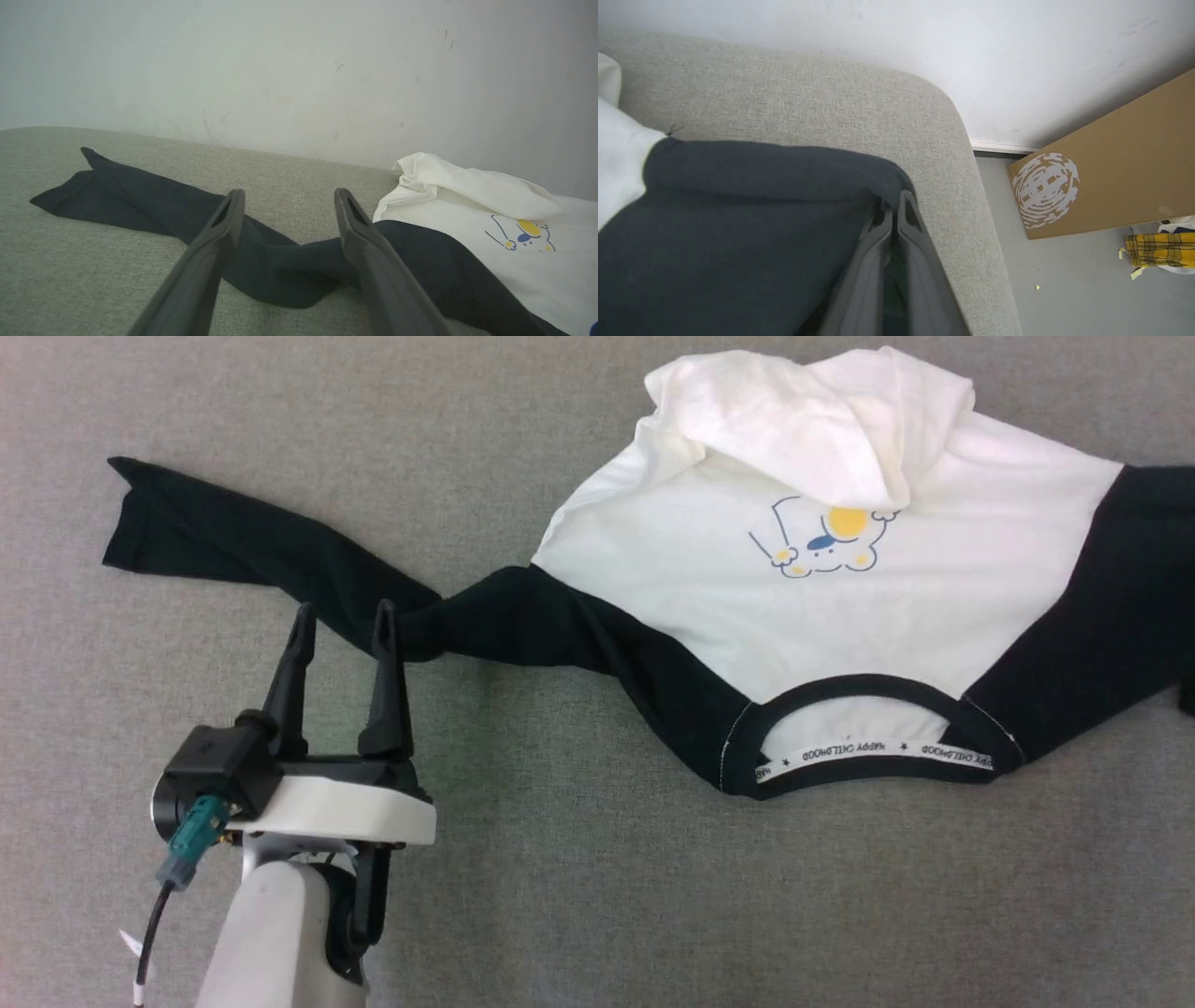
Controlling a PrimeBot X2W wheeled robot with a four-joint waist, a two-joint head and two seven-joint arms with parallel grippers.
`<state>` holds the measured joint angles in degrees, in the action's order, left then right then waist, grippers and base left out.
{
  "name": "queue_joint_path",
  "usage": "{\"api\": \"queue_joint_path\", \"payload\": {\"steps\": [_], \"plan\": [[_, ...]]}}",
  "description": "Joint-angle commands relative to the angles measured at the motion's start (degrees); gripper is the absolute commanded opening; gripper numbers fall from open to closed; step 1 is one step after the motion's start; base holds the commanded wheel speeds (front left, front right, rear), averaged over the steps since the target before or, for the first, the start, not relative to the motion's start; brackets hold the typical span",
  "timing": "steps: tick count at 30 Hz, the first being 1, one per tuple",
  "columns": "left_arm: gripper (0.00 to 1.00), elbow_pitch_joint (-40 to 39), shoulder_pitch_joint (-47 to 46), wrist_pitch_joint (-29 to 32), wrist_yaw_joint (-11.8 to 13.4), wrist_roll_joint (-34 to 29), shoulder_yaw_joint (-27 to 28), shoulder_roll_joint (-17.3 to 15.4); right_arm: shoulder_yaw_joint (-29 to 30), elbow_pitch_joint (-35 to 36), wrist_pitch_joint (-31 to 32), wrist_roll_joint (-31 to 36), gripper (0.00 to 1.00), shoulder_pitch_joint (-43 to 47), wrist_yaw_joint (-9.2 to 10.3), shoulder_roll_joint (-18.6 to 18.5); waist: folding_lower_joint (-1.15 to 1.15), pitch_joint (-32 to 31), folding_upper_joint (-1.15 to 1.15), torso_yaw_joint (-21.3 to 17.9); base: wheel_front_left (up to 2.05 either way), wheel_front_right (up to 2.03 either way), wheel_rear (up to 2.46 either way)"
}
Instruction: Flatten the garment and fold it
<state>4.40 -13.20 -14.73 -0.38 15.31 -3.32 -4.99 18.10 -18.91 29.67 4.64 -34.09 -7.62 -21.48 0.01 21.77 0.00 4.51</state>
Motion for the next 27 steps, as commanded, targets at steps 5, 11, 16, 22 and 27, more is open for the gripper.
{"api": "queue_joint_path", "payload": {"steps": [5, 11, 16, 22, 27], "plan": [[1.0, 1.5, -1.2, -0.3, -1.4, -1.7, 0.6, 0.3, 0.5, -3.8, -9.0, 0.0, 1.0, -1.9, 0.13, 5.1, -0.01, -0.3, 0.0, -0.6, 0.0, 0.0, 0.0], [1.0, 3.1, 0.0, -0.3, -1.8, -3.1, 0.3, -0.5, -2.7, 0.3, -17.7, -3.4, 1.0, 3.5, 0.13, 9.7, -0.01, -3.7, 0.0, -2.7, 0.0, 0.0, 0.0], [1.0, 3.6, 1.1, 1.2, -2.4, -3.4, -1.2, -1.0, -8.3, 7.8, -22.4, -7.8, 1.0, 11.8, 0.13, 13.6, -0.01, -6.6, 0.0, -5.3, 0.0, 0.0, 0.0], [1.0, 4.0, 1.5, 8.4, -2.5, -1.2, -4.0, 0.3, -12.1, 14.9, -23.9, -11.8, 1.0, 21.3, 0.13, 17.3, -0.01, -9.3, 0.0, -8.3, 0.0, 0.0, 0.0], [1.0, 6.1, -0.2, 17.5, -0.4, 1.1, -5.5, 1.2, -13.4, 18.4, -22.7, -13.7, 1.0, 27.4, 0.13, 18.4, -0.01, -10.5, 0.0, -10.1, 0.0, 0.0, 0.0]]}}
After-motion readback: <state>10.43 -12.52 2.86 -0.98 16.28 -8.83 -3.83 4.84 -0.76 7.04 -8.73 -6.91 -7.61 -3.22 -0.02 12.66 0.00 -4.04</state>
